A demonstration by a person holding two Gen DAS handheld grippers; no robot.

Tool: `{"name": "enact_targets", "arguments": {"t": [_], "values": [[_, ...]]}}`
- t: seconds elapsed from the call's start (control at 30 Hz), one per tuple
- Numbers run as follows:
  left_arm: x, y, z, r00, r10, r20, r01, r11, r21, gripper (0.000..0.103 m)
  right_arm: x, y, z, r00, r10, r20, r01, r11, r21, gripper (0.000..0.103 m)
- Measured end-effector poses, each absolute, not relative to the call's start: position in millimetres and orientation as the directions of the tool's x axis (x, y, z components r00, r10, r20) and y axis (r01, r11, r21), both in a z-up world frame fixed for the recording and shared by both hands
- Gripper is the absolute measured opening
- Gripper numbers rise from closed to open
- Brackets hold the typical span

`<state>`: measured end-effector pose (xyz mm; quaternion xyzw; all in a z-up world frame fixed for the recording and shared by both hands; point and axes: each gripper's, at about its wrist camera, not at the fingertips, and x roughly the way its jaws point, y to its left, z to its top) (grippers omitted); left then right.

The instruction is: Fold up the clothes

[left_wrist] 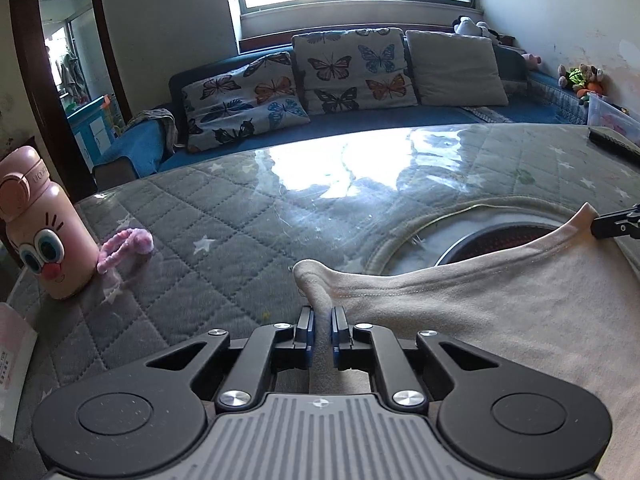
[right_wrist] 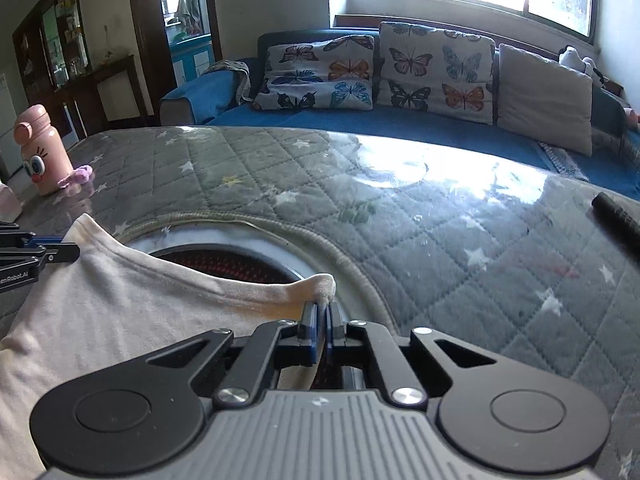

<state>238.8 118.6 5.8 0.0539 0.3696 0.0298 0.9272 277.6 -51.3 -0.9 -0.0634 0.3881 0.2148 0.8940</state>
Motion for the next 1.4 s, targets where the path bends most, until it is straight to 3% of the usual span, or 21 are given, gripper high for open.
{"name": "enact_targets", "arguments": {"t": [0.4,0.73,1.0,1.07,1.4], "values": [[245,120,4,0.719,0.105,-0.687,-0.024,0.992,0.126,0.01,286,-45,-12,0.599,0.312,-0.738,-0.428,0.903,0.034,0.004],[242,119,8,0.721,0.118,-0.683,-0.033,0.99,0.136,0.013,278,-47,-2,0.61,0.31,-0.729,-0.426,0.904,0.028,0.011],[234,117,15,0.731,0.128,-0.67,-0.039,0.989,0.146,0.018,257,-38,6,0.592,0.349,-0.726,-0.472,0.881,0.039,0.024],[232,117,17,0.734,0.13,-0.667,-0.042,0.988,0.147,0.021,250,-34,9,0.584,0.363,-0.726,-0.49,0.871,0.041,0.032],[216,115,27,0.751,0.137,-0.646,-0.048,0.987,0.153,0.033,206,-10,17,0.524,0.436,-0.732,-0.598,0.8,0.048,0.04]]}}
